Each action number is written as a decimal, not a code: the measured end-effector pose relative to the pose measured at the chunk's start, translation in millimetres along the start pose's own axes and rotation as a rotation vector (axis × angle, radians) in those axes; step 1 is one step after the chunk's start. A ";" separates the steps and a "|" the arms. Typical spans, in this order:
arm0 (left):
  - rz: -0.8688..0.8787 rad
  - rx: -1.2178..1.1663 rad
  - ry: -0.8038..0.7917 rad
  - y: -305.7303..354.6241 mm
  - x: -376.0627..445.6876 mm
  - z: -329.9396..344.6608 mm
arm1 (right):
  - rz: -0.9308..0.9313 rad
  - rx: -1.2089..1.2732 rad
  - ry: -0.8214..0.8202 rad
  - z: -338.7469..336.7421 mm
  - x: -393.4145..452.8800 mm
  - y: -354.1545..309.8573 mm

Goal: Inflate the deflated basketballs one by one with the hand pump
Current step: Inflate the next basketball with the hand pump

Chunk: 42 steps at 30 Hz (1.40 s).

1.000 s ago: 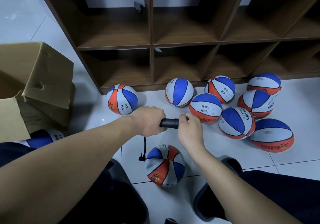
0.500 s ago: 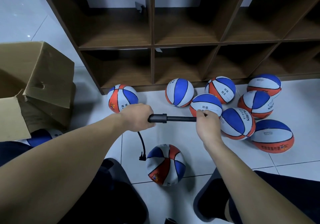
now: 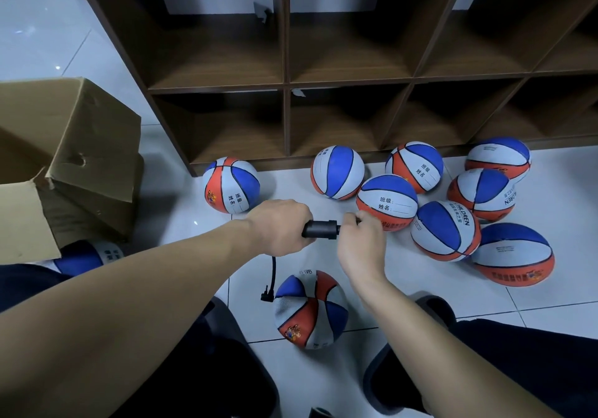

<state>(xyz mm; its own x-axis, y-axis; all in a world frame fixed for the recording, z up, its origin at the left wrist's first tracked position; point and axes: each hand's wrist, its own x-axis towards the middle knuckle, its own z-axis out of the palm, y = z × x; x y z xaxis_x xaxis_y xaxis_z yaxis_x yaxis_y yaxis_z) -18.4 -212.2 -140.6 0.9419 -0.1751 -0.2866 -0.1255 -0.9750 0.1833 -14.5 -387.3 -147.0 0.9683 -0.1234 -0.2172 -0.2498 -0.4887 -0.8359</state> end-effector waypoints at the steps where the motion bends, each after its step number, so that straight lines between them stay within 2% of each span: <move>1: 0.005 0.000 -0.004 2.0 0.6 1.2 | 0.006 -0.006 -0.012 1.7 -0.9 1.2; 9: 0.016 -0.018 -0.007 2.2 3.2 0.4 | 0.022 0.023 -0.063 3.0 5.4 3.3; 15: 0.027 -0.009 -0.001 -3.5 3.4 0.7 | 0.025 0.030 -0.175 -3.6 17.2 4.0; 19: 0.000 -0.017 -0.016 -12.8 2.2 -0.9 | 0.028 0.039 -0.122 -18.7 28.6 5.0; 25: -0.121 -0.043 -0.027 -37.3 -4.0 -0.8 | 0.175 0.183 0.021 -41.7 49.5 6.4; 30: -0.073 -0.043 -0.009 -20.8 -3.7 -2.7 | 0.094 0.155 0.103 -26.2 32.5 8.0; 34: -0.040 -0.037 -0.016 -9.6 -3.3 -5.4 | 0.035 0.092 0.041 -14.2 18.6 3.5; 42: 0.008 -0.002 -0.009 2.6 -2.3 -1.7 | 0.062 0.053 -0.095 3.2 2.5 3.5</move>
<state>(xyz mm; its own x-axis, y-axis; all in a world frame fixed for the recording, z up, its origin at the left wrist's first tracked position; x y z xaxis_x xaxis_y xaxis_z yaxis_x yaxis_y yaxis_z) -20.4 -214.1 -137.9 0.9380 -0.1845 -0.2936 -0.1327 -0.9732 0.1878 -12.9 -386.6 -152.1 0.9470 -0.0687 -0.3138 -0.3115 -0.4358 -0.8444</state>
